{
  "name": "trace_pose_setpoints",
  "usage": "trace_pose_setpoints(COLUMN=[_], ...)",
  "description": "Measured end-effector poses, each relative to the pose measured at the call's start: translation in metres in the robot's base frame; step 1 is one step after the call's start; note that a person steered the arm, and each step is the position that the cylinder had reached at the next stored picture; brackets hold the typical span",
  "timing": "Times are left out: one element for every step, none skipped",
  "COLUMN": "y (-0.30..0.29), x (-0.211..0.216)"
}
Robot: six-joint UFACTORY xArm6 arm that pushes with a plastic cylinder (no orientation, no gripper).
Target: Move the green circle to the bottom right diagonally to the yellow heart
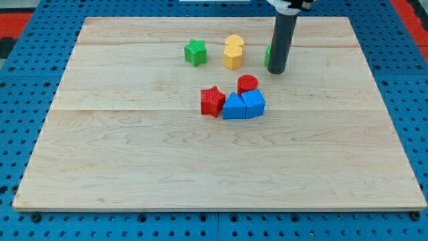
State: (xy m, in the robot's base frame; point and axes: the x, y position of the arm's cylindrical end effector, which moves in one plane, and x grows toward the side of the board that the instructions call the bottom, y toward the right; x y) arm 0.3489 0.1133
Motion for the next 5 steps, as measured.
trace_pose_setpoints(y=[0.040, 0.032, -0.040, -0.052, -0.041], x=[0.000, -0.024, -0.039, -0.038, -0.024])
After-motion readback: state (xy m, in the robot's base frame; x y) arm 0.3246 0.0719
